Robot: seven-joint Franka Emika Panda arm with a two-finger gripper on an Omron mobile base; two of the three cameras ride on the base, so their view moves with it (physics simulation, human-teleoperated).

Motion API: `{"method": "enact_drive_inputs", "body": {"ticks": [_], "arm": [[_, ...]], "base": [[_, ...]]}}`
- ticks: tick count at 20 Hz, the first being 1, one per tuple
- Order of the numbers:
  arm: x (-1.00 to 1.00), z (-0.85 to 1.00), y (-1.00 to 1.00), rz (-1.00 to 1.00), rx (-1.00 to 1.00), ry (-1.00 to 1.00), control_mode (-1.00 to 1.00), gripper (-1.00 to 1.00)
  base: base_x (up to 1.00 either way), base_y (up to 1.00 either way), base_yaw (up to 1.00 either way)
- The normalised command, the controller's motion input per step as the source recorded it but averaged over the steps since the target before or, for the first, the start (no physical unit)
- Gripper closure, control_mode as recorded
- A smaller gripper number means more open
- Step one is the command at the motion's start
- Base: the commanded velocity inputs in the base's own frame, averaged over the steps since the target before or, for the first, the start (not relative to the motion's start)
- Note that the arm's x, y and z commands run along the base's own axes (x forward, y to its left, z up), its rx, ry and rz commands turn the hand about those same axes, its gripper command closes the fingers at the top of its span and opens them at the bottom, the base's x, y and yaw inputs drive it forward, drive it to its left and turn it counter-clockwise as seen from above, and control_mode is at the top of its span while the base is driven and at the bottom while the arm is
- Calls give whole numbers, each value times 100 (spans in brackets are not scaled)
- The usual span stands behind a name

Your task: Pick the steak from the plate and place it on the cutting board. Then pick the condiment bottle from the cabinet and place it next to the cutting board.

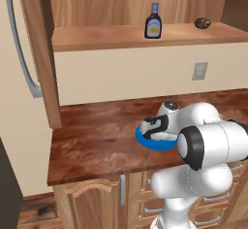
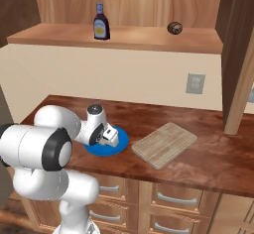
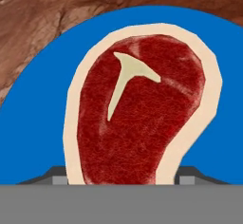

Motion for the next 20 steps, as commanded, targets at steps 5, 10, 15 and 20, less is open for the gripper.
{"method": "enact_drive_inputs", "body": {"ticks": [5,10,15,20], "arm": [[0,5,0,0,0,0,-100,100],[0,34,-3,0,0,0,-100,100],[-2,46,-8,0,0,0,-100,100],[-1,26,-12,-1,0,0,-100,100]], "base": [[0,0,0],[0,0,0],[0,0,0],[0,0,0]]}}
